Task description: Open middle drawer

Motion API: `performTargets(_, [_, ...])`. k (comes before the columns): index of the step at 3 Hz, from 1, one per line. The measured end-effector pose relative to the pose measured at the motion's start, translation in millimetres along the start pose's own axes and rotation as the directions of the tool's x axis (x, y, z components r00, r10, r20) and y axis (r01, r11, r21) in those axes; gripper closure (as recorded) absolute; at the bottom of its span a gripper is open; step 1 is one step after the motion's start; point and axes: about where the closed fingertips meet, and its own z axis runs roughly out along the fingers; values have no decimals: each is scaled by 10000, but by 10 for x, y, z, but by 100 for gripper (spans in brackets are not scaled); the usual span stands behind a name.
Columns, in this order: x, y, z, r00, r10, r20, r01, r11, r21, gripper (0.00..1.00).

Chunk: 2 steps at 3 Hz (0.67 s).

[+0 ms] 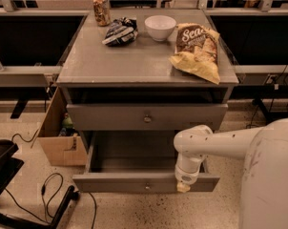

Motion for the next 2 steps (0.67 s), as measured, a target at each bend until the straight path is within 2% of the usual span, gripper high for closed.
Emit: performTargets(2, [21,74,-47,10000,-75,32,75,9998,-208,100])
